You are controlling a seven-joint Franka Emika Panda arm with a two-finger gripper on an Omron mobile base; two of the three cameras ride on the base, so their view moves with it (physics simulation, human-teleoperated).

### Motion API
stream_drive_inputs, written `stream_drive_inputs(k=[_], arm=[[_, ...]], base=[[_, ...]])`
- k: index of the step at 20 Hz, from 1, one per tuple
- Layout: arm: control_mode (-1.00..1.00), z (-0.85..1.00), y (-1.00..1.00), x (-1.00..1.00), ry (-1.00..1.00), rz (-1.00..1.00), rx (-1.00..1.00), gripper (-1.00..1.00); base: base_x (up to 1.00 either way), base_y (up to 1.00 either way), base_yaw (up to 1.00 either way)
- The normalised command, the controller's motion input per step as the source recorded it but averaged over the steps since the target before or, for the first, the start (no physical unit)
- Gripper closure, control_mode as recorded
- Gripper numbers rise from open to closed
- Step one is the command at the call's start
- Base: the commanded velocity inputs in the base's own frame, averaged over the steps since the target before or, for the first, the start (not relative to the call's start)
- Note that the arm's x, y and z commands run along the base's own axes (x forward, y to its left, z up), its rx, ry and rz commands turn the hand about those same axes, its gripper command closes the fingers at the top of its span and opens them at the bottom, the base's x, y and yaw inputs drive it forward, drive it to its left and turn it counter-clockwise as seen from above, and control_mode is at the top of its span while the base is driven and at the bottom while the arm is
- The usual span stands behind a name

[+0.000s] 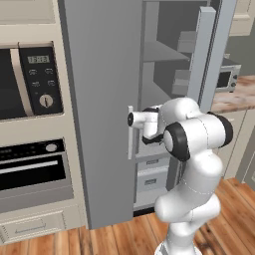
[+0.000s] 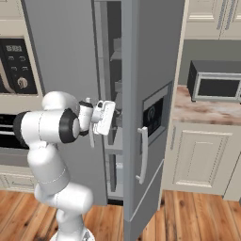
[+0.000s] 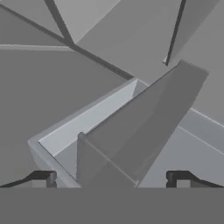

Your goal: Place one of the steaks on the plate and the other in the bowl. Then place the bowl in the fridge.

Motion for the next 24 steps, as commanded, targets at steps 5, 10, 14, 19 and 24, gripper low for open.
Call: stream_drive_inputs(k=[5,10,14,19,24], arm=[[-1.00,0.00,-0.56,0.17,-0.06,0.00,0.00,-1.00],[-1.00,0.00,-0.70,0.00,-0.09,0.00,0.00,-1.00],[-1.00,0.00,-0.91,-0.09,-0.10,0.00,0.00,-1.00],[-1.00,0.00,-1.00,-0.36,-0.13,-0.05,0.00,-1.00],[-1.00,0.00,-1.00,-0.65,-0.20,-0.12,0.01,-1.00]], base=[[0.00,0.00,0.00],[0.00,0.00,0.00],[0.00,0.00,0.00],[0.00,0.00,0.00],[0.00,0.00,0.00]])
